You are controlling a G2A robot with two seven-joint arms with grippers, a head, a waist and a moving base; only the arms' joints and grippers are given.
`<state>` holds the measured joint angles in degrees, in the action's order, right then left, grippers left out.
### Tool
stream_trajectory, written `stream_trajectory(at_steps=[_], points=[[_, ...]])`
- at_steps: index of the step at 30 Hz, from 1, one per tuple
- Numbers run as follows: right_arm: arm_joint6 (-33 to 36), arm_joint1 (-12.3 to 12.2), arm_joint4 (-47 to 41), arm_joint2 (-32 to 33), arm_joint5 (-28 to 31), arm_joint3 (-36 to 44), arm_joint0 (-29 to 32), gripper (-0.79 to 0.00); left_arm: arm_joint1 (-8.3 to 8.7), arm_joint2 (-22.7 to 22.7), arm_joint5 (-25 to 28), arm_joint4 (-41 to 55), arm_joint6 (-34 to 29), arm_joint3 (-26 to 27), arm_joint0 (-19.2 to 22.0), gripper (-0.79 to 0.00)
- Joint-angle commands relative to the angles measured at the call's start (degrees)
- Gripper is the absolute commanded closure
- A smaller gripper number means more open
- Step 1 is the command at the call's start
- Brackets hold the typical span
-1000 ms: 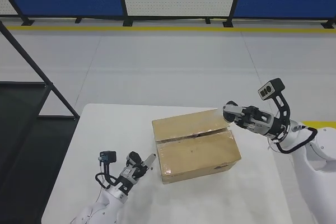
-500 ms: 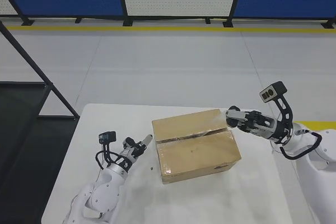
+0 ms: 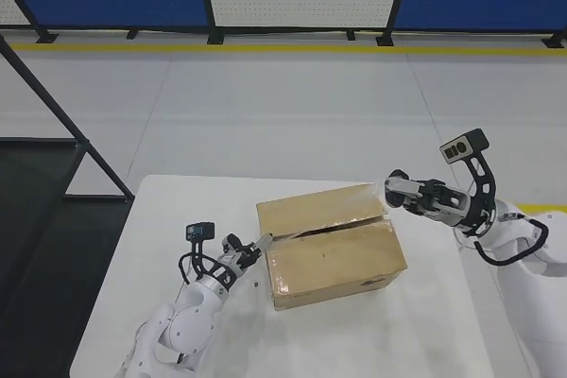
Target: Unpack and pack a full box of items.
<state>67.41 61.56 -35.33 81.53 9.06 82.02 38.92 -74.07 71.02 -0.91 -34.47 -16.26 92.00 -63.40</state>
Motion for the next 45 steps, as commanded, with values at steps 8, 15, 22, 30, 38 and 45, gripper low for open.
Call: stream_trajectory(at_steps=[8, 15, 22, 30, 38, 45], points=[[3.06, -0.02, -0.27, -1.60, 2.74, -6.25, -2.96, 0.000, -0.29, -0.88, -0.41, -0.54, 0.02, -1.81, 0.92, -0.785], [8.02, -0.30, -1.24, -1.67, 5.75, -12.21, -4.57, 0.000, -0.54, -1.41, -0.62, -0.50, -0.11, -3.15, 1.77, -0.785], [13.33, -0.43, -2.41, -2.38, 8.71, -19.07, -6.76, 0.000, -0.72, -1.66, -0.73, -0.43, -0.18, -3.56, 2.08, -0.785], [14.86, -0.13, 0.00, -5.41, 9.98, -26.07, -10.33, 0.000, -0.87, -1.71, -0.72, -0.52, 0.42, -3.00, 1.67, -0.785], [12.97, 0.19, 0.02, -6.47, 13.53, -31.24, -13.15, 0.000, -0.95, -1.43, -0.74, -0.33, 0.55, -2.08, 1.14, -0.785], [12.28, 0.61, -3.41, -7.08, 15.53, -29.12, -14.02, 0.000, -0.99, -0.79, -0.47, 0.13, 1.25, -1.29, 0.56, -0.785]])
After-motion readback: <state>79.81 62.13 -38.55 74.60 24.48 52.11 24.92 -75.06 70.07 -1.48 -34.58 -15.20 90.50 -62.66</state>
